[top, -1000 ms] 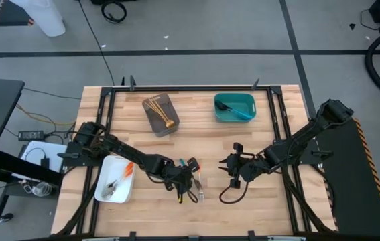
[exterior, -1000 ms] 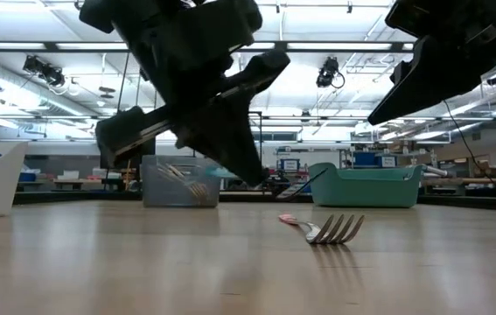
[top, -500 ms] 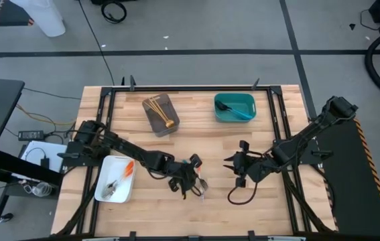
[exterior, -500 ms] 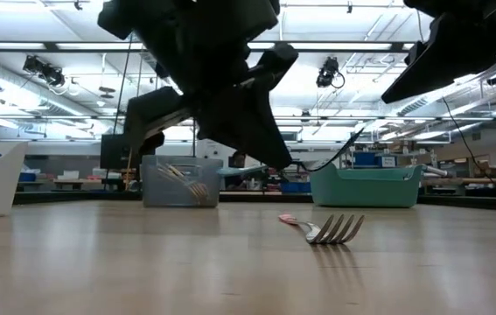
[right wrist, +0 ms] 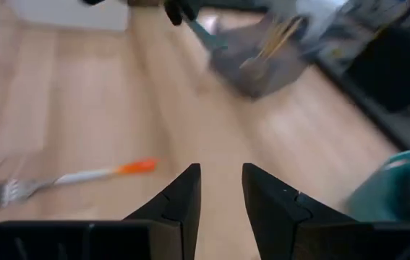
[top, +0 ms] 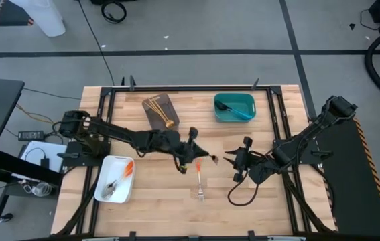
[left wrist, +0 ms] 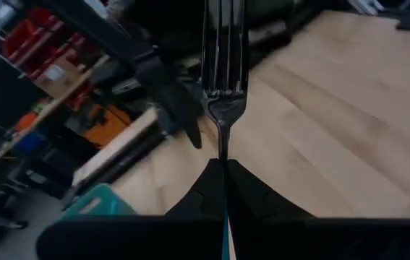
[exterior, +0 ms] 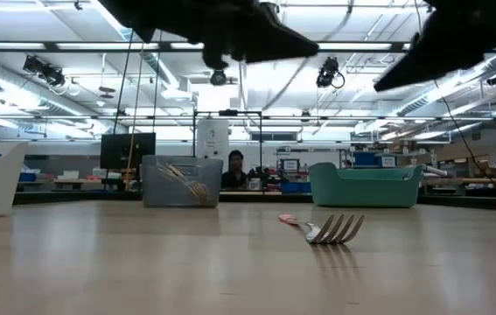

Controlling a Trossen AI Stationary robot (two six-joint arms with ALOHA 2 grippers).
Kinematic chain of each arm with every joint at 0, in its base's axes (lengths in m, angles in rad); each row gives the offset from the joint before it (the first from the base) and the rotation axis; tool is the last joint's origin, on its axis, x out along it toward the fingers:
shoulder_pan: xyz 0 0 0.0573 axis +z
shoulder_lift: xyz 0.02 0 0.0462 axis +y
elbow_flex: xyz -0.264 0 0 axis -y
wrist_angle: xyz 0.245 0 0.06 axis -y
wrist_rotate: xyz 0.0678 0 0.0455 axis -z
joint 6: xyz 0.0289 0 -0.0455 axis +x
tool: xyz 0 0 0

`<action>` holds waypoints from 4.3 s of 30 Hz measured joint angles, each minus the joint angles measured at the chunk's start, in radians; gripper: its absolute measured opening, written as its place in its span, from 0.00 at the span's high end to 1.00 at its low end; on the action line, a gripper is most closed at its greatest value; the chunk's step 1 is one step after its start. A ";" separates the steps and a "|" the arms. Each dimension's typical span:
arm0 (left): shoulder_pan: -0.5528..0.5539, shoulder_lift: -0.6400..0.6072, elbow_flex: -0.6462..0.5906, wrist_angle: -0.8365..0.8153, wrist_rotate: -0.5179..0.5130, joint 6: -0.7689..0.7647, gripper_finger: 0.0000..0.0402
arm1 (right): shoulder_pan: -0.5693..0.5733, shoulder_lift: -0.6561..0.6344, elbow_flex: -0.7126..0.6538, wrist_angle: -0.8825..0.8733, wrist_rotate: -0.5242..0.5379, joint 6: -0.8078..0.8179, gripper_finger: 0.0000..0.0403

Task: Sort silverware by color (type)
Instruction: Put the blue fork into the green bin

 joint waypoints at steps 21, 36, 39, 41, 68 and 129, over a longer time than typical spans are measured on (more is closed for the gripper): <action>0.013 0.002 -0.001 0.551 -0.167 -0.037 0.98 | -0.096 0.085 0.000 0.762 0.327 -0.656 0.56; 0.013 0.005 -0.001 0.653 -0.259 -0.107 0.98 | -0.161 0.219 0.001 1.326 0.228 -1.129 0.56; 0.014 0.005 -0.001 0.663 -0.260 -0.126 0.98 | -0.171 0.219 0.002 1.343 0.194 -1.131 0.56; 0.015 0.006 -0.001 0.663 -0.260 -0.133 0.98 | -0.180 0.219 0.009 1.343 0.180 -1.130 0.56; 0.017 0.042 0.000 0.731 -0.293 -0.134 0.98 | -0.268 0.219 0.068 1.336 0.083 -1.167 0.82; -0.173 -0.168 0.000 -0.459 -0.423 -0.505 0.57 | -0.386 0.217 0.066 0.667 0.167 -1.052 0.96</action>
